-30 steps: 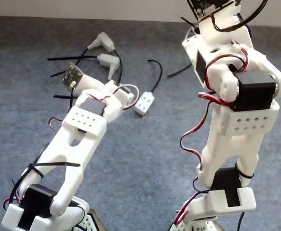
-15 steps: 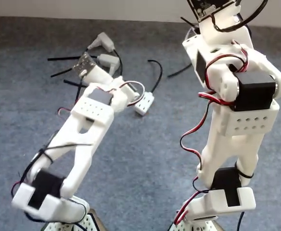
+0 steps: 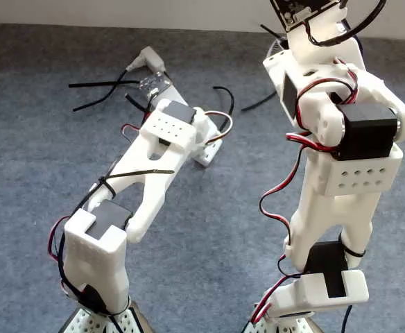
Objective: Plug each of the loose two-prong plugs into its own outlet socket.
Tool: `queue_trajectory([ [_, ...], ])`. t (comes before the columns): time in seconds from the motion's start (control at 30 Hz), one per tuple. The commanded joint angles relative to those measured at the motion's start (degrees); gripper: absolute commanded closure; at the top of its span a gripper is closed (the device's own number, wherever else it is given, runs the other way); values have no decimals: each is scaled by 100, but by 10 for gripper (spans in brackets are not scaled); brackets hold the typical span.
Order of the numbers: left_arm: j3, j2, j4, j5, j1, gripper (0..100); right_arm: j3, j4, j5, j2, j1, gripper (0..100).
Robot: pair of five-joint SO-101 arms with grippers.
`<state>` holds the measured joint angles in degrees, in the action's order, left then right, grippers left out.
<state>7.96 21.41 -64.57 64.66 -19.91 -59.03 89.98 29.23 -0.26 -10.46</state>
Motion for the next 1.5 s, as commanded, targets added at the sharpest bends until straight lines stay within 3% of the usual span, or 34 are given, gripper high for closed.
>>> queue_trajectory([
  [0.0, 295, -66, -18, -9, -145, 994, -198, -40, -35, -75, 48, 990],
  [0.53, 268, -13, 9, -18, -136, 994, -180, -48, -26, -57, 40, 990],
  [0.8, -251, -4, 800, -18, -40, 994, -180, -48, -18, -48, 40, 990],
  [0.97, -268, -22, 554, 18, -48, 994, -180, -48, -18, -48, 48, 990],
  [1.1, -251, -31, 193, 703, 31, 994, -180, -48, -18, -48, 48, 990],
  [1.47, -189, -22, 334, 765, 295, 994, -180, -57, -18, -48, 48, 990],
])
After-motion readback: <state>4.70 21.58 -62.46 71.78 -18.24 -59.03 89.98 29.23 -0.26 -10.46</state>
